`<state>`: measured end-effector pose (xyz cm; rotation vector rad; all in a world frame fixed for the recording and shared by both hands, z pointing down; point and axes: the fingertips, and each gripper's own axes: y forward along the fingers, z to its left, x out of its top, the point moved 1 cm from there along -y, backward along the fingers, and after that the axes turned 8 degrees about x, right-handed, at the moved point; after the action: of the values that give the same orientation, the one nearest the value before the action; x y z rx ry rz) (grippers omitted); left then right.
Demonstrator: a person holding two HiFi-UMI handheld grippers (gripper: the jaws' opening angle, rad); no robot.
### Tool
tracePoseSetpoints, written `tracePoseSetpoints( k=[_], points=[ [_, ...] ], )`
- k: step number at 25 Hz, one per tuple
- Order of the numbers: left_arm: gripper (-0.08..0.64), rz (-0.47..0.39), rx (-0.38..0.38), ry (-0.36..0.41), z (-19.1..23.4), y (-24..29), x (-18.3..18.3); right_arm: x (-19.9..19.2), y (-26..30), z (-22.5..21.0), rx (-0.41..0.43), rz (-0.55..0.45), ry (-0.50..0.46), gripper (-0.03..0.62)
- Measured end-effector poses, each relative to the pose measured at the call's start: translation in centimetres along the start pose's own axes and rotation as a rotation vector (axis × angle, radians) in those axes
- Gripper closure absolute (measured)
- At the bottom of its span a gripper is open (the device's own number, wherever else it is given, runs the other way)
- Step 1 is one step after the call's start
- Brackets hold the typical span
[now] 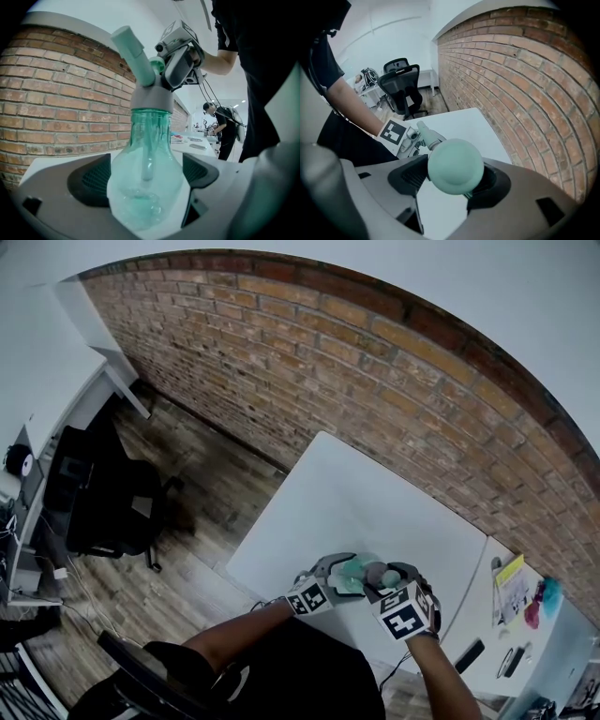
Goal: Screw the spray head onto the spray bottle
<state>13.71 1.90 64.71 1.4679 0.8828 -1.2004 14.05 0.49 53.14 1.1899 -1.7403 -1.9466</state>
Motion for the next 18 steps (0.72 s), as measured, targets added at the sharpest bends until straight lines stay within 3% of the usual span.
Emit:
tracePoseSetpoints(
  k=[7, 10, 13, 18],
  points=[
    [0.095, 0.014, 0.002, -0.011, -0.1, 0.2, -0.9, 0.6, -1.4, 1.0, 0.060, -0.052, -0.146, 0.327],
    [0.095, 0.002, -0.009, 0.006, -0.1, 0.1, -0.3, 0.4, -2.5, 2.0, 0.123, 0.016, -0.348, 0.302],
    [0.095, -0.001, -0.011, 0.005, -0.1, 0.2, -0.1, -0.6, -2.7, 1.2, 0.103, 0.119, -0.538, 0.302],
    [0.095, 0.001, -0.011, 0.002, -0.2, 0.3, -0.1, -1.0, -1.9, 0.4, 0.129, 0.189, -0.794, 0.302]
  ],
)
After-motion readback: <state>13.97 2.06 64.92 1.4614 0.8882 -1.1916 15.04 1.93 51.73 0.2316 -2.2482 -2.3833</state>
